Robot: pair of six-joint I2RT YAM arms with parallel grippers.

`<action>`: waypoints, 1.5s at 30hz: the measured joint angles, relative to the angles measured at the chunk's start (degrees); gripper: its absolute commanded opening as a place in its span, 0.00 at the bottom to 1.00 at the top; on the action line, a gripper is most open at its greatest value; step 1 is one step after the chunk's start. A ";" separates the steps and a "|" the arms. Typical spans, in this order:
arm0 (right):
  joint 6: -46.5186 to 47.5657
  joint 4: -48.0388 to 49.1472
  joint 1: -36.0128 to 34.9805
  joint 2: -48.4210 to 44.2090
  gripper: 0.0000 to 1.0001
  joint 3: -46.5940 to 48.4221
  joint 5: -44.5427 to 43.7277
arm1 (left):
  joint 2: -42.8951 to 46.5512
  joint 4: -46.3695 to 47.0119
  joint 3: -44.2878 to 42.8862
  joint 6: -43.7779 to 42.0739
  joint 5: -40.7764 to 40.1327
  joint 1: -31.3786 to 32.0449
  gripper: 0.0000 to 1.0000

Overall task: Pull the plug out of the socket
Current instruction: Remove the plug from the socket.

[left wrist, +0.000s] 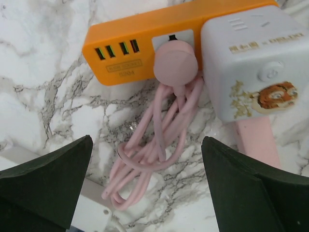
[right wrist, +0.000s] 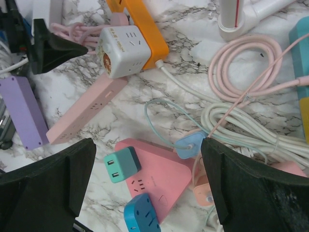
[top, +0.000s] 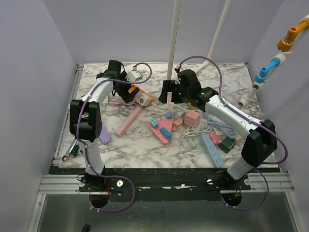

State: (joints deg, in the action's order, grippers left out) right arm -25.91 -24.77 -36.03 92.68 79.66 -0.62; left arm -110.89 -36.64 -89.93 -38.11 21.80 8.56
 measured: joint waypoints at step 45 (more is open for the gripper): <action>30.08 4.33 -14.23 37.64 1.00 30.08 -20.57 | -7.50 -33.27 -29.94 8.15 10.36 -11.54 0.85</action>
State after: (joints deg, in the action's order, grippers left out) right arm 4.16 -20.45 -50.26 130.32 109.73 -21.19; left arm -118.39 -69.91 -119.87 -29.95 32.16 -2.98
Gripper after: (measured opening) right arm 0.998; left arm 0.850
